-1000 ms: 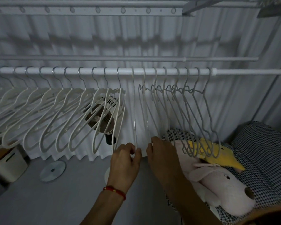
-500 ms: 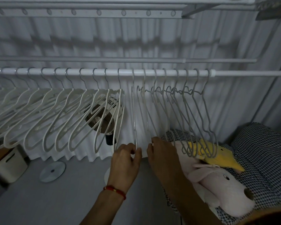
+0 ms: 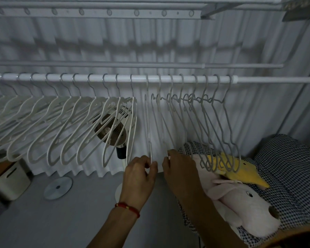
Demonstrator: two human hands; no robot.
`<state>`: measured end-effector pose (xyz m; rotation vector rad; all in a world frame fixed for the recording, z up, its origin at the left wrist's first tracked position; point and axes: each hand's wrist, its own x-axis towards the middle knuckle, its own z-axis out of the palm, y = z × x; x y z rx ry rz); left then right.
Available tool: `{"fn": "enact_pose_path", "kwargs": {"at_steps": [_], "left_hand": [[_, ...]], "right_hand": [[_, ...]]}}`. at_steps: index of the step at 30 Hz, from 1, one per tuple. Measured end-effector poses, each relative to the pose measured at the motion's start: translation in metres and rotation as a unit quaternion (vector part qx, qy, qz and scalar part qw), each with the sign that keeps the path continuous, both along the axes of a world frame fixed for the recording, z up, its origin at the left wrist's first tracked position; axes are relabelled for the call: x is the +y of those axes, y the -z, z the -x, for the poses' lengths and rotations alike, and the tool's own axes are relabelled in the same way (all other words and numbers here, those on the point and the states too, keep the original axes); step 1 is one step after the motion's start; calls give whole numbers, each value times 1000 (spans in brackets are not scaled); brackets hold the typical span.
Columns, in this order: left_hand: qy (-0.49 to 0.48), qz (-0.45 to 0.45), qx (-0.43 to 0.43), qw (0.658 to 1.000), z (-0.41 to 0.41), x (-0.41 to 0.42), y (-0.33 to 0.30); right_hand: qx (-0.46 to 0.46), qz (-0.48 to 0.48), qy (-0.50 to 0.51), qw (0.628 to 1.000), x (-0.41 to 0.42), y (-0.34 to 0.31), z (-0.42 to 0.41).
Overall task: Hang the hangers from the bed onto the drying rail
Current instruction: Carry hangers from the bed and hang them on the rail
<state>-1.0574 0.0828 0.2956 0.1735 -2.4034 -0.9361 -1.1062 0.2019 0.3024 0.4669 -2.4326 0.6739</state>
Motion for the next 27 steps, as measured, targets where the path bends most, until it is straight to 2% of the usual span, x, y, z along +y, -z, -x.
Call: {"fn": "enact_pose_path", "kwargs": {"at_steps": [4, 9, 11, 15, 17, 19, 20, 24, 27], "left_hand": [[1, -10, -4, 1000, -1, -1, -1], [4, -23, 3, 1000, -4, -1, -3], [0, -28, 1, 1000, -8, -1, -6], [1, -31, 22, 999, -23, -4, -17], [-7, -26, 34, 999, -31, -12, -24], [-24, -21, 57, 998, -37, -22, -33], [-35, -17, 74, 997, -39, -28, -37], [-85, 34, 130, 987, -41, -57, -46], [-111, 62, 114, 985, -36, -81, -39]], "right_hand": [[-17, 25, 22, 999, 2, 4, -2], [-81, 6, 2, 997, 5, -5, -11], [-59, 14, 8, 998, 7, -11, -17], [-89, -15, -1, 996, 13, -34, -32], [-24, -12, 4, 1000, 13, -40, -38], [47, 32, 8, 998, 7, -37, -40], [56, 42, -9, 998, 4, -39, -41], [29, 68, -74, 995, -25, -46, -50], [11, 49, -87, 995, -51, -42, -51]]}}
